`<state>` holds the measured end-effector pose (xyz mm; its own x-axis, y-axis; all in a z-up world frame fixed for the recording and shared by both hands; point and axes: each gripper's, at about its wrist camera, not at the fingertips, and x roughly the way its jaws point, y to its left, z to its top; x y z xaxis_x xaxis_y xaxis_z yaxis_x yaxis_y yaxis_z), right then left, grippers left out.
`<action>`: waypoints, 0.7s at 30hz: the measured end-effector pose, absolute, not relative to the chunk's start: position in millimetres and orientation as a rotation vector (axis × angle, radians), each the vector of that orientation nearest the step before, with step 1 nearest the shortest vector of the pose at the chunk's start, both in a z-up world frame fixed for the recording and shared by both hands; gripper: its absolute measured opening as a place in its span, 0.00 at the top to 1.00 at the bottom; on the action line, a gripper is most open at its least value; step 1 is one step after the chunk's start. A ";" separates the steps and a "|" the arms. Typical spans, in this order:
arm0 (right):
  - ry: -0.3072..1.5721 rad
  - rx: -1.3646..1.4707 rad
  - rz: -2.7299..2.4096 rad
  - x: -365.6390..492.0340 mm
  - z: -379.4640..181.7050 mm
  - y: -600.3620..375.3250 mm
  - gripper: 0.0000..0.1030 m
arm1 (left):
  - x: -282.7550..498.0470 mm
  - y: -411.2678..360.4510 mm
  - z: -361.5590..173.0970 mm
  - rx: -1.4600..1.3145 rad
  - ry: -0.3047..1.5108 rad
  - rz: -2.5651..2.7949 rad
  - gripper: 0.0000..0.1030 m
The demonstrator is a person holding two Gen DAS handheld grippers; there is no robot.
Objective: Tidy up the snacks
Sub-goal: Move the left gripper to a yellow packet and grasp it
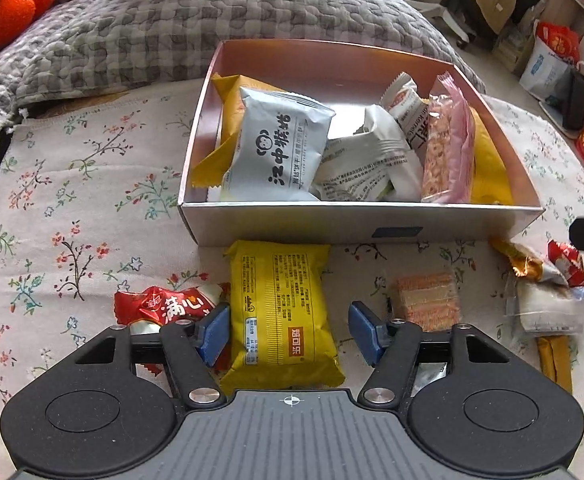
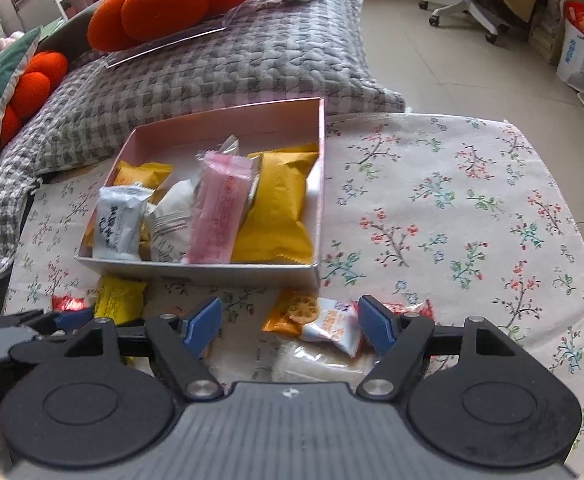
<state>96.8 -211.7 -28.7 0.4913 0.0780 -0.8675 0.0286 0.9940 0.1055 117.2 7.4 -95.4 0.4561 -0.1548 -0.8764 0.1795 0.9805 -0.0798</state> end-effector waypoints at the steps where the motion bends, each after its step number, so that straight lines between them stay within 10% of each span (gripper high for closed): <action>1: 1.056 0.108 0.019 97.8 -29.1 -214.1 0.30 | 116.4 7.1 -94.9 0.030 1.077 -0.205 0.42; 21: 1.151 -0.142 0.116 97.1 -59.8 -200.9 0.36 | 110.8 2.9 -83.8 0.012 1.076 -0.227 0.59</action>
